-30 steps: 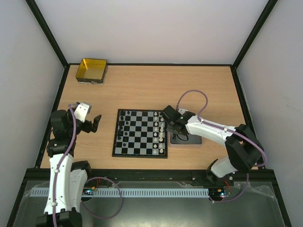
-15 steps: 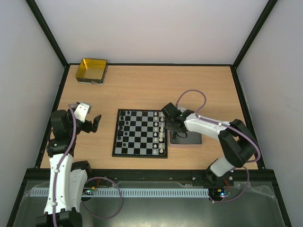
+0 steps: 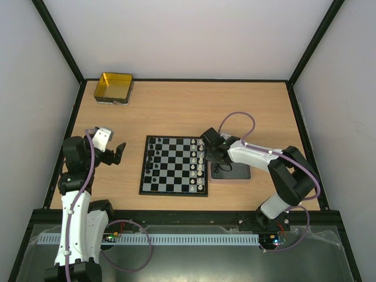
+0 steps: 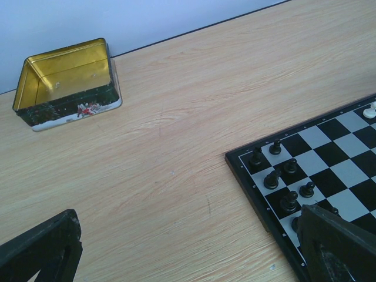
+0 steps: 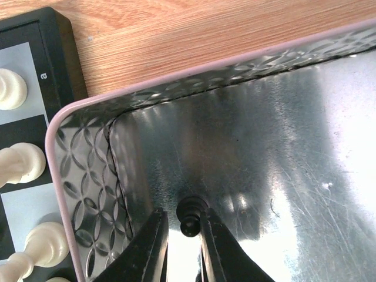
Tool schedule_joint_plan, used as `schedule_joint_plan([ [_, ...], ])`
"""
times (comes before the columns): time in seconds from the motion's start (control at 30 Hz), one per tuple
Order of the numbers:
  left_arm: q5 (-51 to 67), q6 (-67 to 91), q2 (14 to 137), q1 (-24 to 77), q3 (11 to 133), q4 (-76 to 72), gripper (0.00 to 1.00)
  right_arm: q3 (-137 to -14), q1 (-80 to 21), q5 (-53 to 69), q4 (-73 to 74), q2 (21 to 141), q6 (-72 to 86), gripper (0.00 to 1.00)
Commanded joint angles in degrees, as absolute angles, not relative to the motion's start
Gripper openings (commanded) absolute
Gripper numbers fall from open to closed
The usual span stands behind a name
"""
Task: Set up the chess pieces on the board
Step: Pick up the chess piece from the storage box, then place the chess piece on the chessboard.
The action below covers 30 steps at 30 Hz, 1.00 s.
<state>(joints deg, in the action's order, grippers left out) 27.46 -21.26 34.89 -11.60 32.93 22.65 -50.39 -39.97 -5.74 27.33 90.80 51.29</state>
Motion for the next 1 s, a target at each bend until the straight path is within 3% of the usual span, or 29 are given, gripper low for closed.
schedule_joint_plan([
  [0.0, 28.4, -21.7, 34.9, -12.0, 32.6, 23.0, 0.99, -49.6, -39.6, -6.6, 27.4, 90.9, 50.8, 0.14],
  [0.1, 28.5, -21.7, 34.9, -12.0, 32.6, 23.0, 0.99, -49.8, -39.6, -7.9, 28.7, 90.7, 51.0, 0.08],
  [0.57, 28.6, -21.7, 34.8, -12.0, 32.5, 22.9, 0.99, -54.2, -42.0, -14.5, 41.7, 79.5, 52.2, 0.07],
  [0.97, 28.1, -21.4, 34.6, -12.0, 32.5, 22.8, 0.99, -70.5, -66.5, -16.3, 47.6, 88.5, 62.1, 0.07],
])
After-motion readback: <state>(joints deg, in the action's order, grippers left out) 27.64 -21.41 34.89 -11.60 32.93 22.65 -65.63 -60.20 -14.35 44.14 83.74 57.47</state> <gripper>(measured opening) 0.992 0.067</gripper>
